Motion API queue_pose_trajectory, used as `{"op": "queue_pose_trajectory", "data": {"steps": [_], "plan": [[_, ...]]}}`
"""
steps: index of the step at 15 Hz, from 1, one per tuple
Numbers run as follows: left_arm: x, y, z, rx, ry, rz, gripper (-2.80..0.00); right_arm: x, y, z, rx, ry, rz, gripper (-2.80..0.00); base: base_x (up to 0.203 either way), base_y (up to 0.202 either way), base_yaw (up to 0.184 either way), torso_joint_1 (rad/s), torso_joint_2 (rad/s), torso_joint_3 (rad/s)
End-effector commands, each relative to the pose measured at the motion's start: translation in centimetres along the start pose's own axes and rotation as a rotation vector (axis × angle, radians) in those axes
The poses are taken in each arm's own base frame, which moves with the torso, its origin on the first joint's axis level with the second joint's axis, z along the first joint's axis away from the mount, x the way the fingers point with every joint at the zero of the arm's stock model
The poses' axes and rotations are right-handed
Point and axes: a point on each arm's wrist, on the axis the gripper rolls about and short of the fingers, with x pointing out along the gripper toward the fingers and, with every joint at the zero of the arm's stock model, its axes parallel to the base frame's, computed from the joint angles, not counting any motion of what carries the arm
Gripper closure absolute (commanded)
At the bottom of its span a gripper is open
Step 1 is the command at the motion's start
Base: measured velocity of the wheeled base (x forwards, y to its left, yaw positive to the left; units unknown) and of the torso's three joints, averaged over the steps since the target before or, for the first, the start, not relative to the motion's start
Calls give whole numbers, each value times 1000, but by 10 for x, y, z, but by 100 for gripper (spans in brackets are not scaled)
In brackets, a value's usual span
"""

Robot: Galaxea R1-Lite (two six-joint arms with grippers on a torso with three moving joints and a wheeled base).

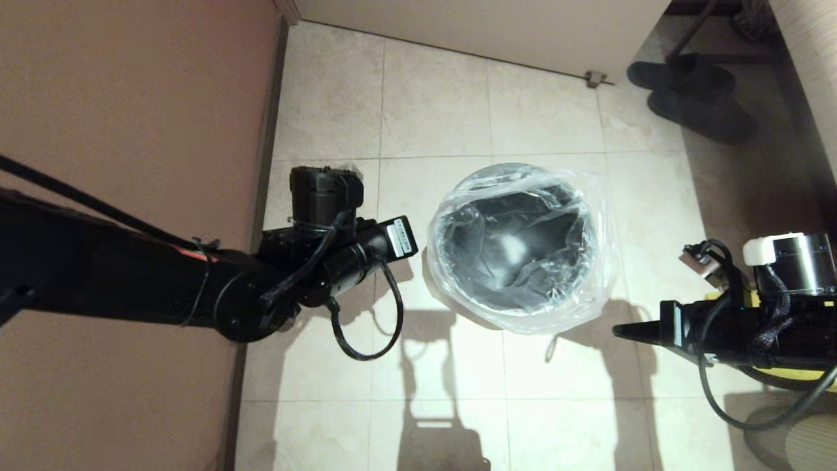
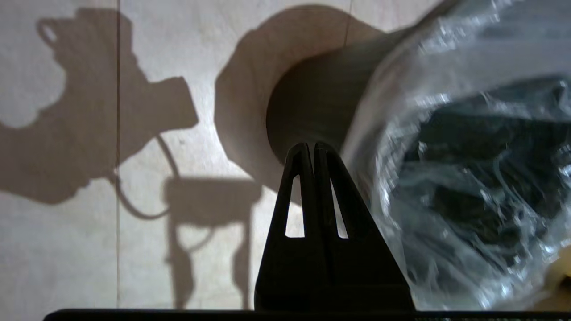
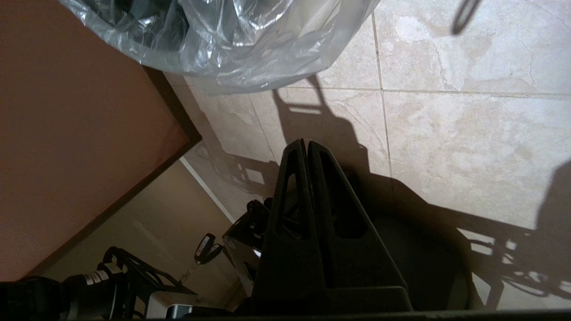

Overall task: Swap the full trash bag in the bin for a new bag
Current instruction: Put the new garbage bag on the trash can

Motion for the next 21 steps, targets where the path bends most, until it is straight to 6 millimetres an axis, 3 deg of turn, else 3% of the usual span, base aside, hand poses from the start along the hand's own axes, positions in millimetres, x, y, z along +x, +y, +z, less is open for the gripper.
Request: {"op": "queue_pose_trajectory", "data": {"steps": [1, 3, 7, 11, 13, 15, 21], "plan": [[20, 10, 1, -2, -8, 20, 0, -7, 4, -3, -9, -11, 11, 0, 0, 0, 0, 0, 0, 0], [30, 6, 22, -5, -56, -3, 0, -9, 1, -12, -4, 10, 0, 0, 0, 0, 0, 0, 0, 0], [34, -12, 61, -37, -93, -100, 0, 5, -30, -26, -52, 79, -128, 0, 0, 0, 0, 0, 0, 0], [47, -43, 87, -76, -73, -201, 0, 2, -36, -22, -42, 52, -171, 0, 0, 0, 0, 0, 0, 0], [53, -70, 76, -68, -11, -262, 0, 1, -34, -21, -48, 47, -164, 0, 0, 0, 0, 0, 0, 0], [59, -92, 47, -48, 83, -314, 0, -1, -32, -20, -55, 37, -157, 0, 0, 0, 0, 0, 0, 0], [79, -103, 15, -37, 97, -337, 0, -15, -20, -18, -81, -7, -134, 0, 0, 0, 0, 0, 0, 0]]}}
